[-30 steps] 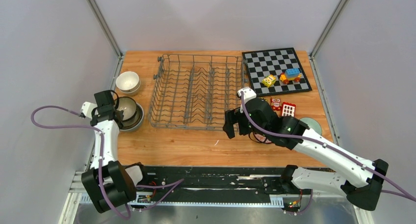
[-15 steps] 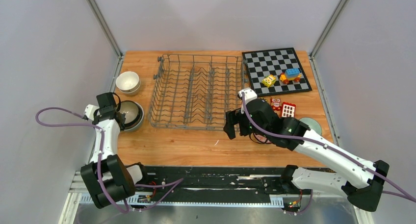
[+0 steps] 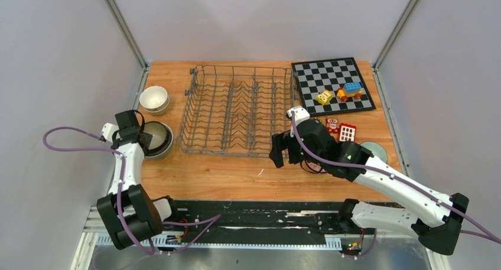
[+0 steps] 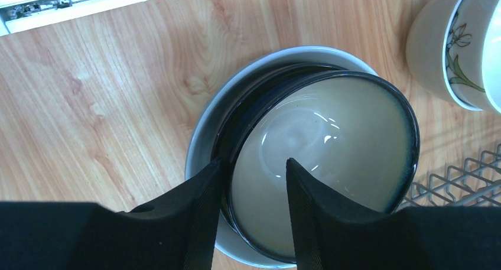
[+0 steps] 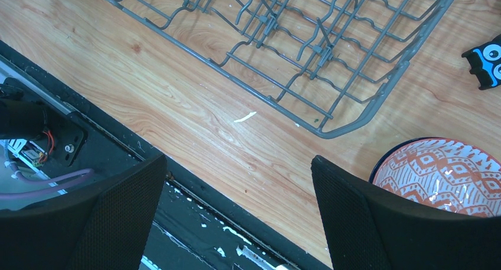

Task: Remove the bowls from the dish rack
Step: Place the bowl at the center of the board.

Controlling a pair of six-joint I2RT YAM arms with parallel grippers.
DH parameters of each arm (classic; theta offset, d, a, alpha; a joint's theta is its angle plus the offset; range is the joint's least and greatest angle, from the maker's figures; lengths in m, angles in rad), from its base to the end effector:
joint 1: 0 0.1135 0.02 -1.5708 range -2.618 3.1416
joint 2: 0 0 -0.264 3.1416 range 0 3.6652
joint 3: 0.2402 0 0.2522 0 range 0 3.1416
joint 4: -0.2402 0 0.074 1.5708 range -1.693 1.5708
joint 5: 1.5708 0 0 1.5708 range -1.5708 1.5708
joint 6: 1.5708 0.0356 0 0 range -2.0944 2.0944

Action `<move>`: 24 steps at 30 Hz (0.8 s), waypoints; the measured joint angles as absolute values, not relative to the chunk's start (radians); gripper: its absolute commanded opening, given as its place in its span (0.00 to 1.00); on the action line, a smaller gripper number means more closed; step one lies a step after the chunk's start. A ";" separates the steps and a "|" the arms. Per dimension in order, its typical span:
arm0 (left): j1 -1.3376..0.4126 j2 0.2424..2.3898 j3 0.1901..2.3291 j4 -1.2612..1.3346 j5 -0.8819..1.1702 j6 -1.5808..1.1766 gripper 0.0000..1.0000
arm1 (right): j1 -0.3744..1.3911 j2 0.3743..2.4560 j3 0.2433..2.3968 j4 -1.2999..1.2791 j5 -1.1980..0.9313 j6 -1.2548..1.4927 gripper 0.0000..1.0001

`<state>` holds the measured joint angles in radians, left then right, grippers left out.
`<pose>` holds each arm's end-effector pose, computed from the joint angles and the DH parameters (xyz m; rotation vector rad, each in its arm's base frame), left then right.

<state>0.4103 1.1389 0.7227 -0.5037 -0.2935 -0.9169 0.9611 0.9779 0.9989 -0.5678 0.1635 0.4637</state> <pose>0.2006 0.0985 0.2231 -1.5979 1.8462 0.1427 0.1246 0.1683 0.3408 -0.4396 2.1393 0.6662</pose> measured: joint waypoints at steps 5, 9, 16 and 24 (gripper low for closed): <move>0.410 1.139 0.723 -0.490 -0.278 -0.912 0.57 | 0.961 0.978 0.999 -0.568 0.163 0.464 0.95; 0.410 1.139 0.729 -0.490 -0.268 -0.908 0.60 | 0.961 0.978 0.999 -0.568 0.163 0.464 0.95; 0.410 1.104 0.739 -0.527 -0.265 -0.890 0.60 | 0.961 0.978 0.999 -0.568 0.159 0.464 0.95; 0.410 1.067 0.753 -0.555 -0.266 -0.871 0.61 | 0.961 0.982 0.999 -0.568 0.155 0.464 0.95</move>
<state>0.4103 1.0668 0.7532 -0.5549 -0.2657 -0.8715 0.9611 0.9825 0.9989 -0.5678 0.1551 0.4637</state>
